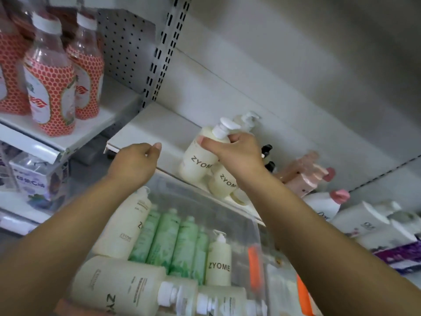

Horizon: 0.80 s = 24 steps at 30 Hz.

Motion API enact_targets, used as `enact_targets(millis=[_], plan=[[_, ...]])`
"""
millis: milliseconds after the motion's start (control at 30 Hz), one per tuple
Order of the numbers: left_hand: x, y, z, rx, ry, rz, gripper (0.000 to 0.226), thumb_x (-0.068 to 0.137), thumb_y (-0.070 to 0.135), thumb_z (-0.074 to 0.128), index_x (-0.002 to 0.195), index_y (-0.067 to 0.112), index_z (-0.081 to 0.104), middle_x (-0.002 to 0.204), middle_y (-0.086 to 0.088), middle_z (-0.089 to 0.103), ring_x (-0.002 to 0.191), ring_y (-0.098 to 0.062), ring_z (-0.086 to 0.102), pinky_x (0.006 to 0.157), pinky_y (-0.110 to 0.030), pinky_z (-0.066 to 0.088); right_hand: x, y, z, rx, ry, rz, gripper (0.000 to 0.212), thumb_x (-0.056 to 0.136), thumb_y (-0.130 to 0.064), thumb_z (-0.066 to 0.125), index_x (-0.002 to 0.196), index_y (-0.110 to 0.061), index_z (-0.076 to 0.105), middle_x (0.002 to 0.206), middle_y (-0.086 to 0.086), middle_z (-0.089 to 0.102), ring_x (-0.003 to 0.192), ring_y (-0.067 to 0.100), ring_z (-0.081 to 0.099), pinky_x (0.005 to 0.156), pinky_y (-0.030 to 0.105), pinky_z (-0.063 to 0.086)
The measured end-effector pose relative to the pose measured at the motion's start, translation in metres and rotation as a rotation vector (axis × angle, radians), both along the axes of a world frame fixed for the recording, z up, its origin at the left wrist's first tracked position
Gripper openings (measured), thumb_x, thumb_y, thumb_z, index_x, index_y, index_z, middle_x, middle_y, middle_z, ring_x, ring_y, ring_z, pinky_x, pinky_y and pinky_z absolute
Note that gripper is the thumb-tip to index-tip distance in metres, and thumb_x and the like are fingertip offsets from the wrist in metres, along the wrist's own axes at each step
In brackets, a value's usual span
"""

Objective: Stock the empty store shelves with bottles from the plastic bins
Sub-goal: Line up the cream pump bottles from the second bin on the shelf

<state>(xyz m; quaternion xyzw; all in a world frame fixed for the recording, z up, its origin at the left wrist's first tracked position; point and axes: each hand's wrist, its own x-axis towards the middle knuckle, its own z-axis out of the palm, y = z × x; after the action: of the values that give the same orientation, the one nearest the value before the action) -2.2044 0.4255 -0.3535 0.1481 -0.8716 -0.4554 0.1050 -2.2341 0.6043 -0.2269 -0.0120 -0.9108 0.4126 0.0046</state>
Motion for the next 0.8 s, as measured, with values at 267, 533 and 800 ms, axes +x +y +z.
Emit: enact_targets(millis=[267,533,800], plan=[[-0.009,0.004,-0.005,-0.057,-0.173,-0.126,0.057,0.105,0.051,0.019,0.074,0.014,0.049,0.089,-0.008,0.059,0.099,-0.032,0.055,0.082,-0.037,0.038,-0.051,-0.028,-0.027,0.127,-0.005,-0.057,0.051,0.067,-0.048,0.088,0.098,-0.014,0.065,0.08,-0.009,0.061,0.077,0.012,0.063,0.056,0.021,0.042],[-0.013,0.002,-0.008,-0.188,-0.263,-0.318,0.05,0.101,0.051,0.043,0.135,0.019,0.059,0.149,-0.004,0.047,0.149,-0.025,0.025,0.12,-0.04,0.022,-0.053,-0.005,-0.006,0.318,0.057,0.041,0.107,0.058,-0.058,0.09,0.139,-0.008,0.041,0.116,0.002,0.058,0.109,0.018,0.06,0.08,0.026,0.049],[-0.012,-0.002,-0.012,-0.139,-0.232,-0.343,0.053,0.1,0.055,0.044,0.143,0.026,0.053,0.163,-0.001,0.026,0.154,-0.015,0.01,0.123,-0.034,0.003,-0.083,-0.004,0.018,0.833,0.068,0.602,0.105,0.061,-0.056,0.088,0.149,-0.039,0.035,0.134,-0.018,0.05,0.143,0.005,0.022,0.123,0.051,-0.004]])
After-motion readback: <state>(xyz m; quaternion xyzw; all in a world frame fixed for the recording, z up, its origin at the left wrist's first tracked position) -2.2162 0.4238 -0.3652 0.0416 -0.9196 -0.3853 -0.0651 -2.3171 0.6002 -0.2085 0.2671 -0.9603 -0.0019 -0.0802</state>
